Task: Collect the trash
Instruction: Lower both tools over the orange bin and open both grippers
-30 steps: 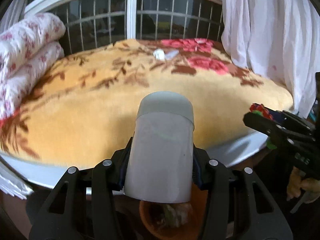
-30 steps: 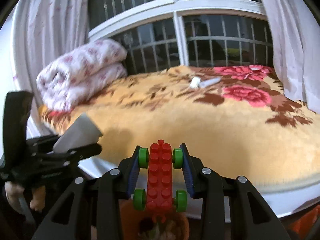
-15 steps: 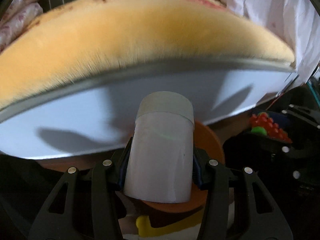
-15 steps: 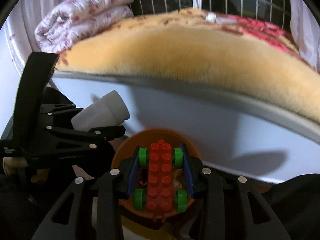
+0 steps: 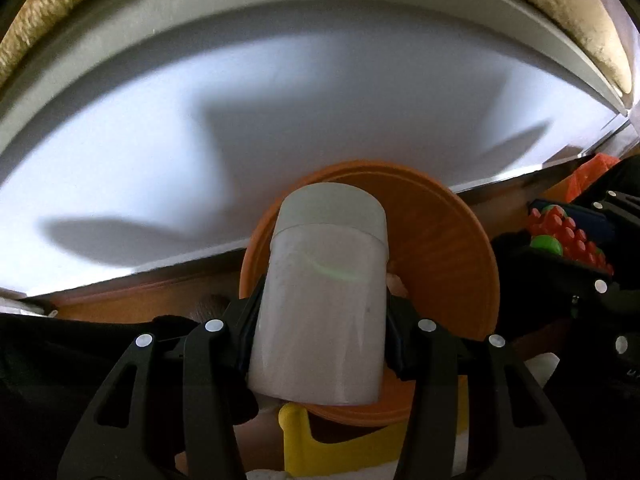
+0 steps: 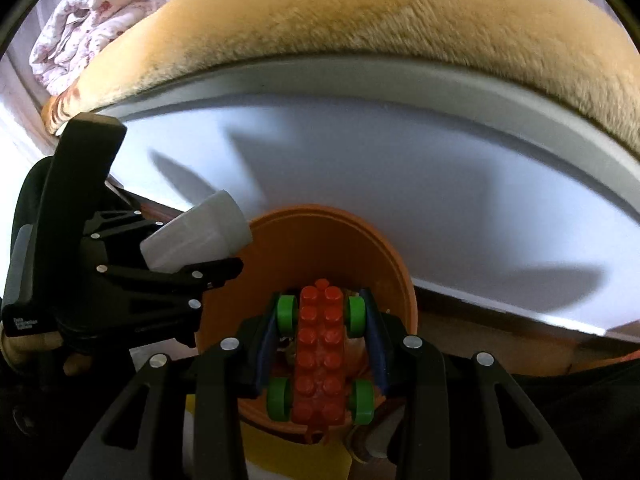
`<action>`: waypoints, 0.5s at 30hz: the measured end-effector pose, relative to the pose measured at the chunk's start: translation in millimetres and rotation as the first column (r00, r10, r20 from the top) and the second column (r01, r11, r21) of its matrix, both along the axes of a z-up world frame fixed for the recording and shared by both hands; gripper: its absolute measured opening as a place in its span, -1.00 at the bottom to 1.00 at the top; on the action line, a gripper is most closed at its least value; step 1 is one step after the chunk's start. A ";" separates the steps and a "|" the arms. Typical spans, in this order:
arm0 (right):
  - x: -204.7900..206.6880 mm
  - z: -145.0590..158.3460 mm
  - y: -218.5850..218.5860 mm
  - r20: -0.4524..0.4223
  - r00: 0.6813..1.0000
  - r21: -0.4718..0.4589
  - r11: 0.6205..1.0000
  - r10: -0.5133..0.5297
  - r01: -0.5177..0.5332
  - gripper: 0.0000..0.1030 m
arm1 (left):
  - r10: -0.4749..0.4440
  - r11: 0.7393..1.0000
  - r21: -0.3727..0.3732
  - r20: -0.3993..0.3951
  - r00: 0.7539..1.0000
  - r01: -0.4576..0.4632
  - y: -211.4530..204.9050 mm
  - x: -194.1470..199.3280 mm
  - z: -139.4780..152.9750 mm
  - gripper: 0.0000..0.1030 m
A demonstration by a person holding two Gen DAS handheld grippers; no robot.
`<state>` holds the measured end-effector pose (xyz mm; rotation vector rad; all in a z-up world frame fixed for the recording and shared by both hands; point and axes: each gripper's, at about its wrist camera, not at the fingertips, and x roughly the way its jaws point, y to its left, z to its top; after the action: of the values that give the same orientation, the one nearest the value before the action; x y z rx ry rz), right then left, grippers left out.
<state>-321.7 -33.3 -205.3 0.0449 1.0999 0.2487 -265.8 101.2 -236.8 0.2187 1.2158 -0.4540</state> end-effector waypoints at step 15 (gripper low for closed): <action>-3.6 16.7 -12.5 0.049 0.997 0.019 0.998 -0.063 0.062 0.10 | 0.033 0.999 -0.011 0.003 0.999 -0.033 1.4 4.0 7.8 0.41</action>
<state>-325.3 -45.7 -188.6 0.0882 1.0456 0.2024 -261.7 102.6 -228.9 0.1900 1.2123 -0.4313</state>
